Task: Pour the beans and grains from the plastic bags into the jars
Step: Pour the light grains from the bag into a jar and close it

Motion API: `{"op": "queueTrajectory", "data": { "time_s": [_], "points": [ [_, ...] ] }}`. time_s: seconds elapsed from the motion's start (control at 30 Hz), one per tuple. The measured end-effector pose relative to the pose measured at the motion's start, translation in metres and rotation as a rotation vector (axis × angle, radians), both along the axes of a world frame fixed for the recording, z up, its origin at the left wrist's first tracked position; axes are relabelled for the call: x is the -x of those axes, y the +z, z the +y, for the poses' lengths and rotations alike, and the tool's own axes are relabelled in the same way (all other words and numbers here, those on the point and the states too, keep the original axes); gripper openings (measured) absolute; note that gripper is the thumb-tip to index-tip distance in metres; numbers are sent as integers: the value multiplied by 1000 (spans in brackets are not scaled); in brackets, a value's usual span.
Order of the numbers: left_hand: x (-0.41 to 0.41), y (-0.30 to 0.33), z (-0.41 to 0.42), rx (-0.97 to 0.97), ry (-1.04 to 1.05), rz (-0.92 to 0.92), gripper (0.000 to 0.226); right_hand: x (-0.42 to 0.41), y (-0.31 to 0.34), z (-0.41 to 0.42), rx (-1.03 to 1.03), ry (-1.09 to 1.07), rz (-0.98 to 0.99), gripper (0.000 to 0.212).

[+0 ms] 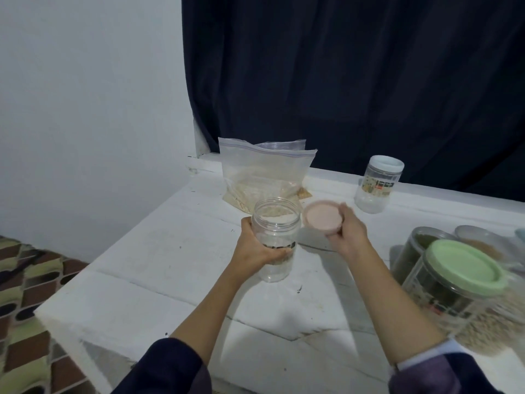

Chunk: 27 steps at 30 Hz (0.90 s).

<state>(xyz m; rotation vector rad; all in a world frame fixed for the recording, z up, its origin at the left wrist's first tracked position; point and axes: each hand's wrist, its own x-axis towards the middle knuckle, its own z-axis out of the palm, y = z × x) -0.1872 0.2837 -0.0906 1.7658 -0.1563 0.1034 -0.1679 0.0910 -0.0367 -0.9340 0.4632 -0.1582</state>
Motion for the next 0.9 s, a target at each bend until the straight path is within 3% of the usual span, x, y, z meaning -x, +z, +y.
{"op": "queueTrajectory", "data": {
  "time_s": [0.17, 0.33, 0.43, 0.53, 0.6, 0.73, 0.8, 0.9],
  "points": [
    [1, -4, -2, 24, 21, 3, 97, 22, -57, -15, 415, 32, 226, 29],
    [1, -1, -4, 14, 36, 20, 105, 19, -80, -15, 1242, 75, 415, 51],
    [7, 2, -4, 33, -2, 30, 111, 20, -79, -12, 1557, 117, 445, 52],
    [17, 8, 0, 24, -15, 91, 140, 15, -74, -12, 1612, 142, 443, 52],
    [22, 11, 7, -20, 7, 72, 138, 7, -64, -13, 1556, 110, 380, 50],
    [17, 34, 38, 157, 156, 70, 58, -23, -22, -8, 1301, 4, 309, 35],
    [4, 45, 57, 131, 265, 38, 47, -41, 5, 4, 1227, 4, 299, 32],
    [-26, 59, 74, 39, 341, 25, 34, -71, 47, 28, 1333, 27, 110, 27]
  ]
}}
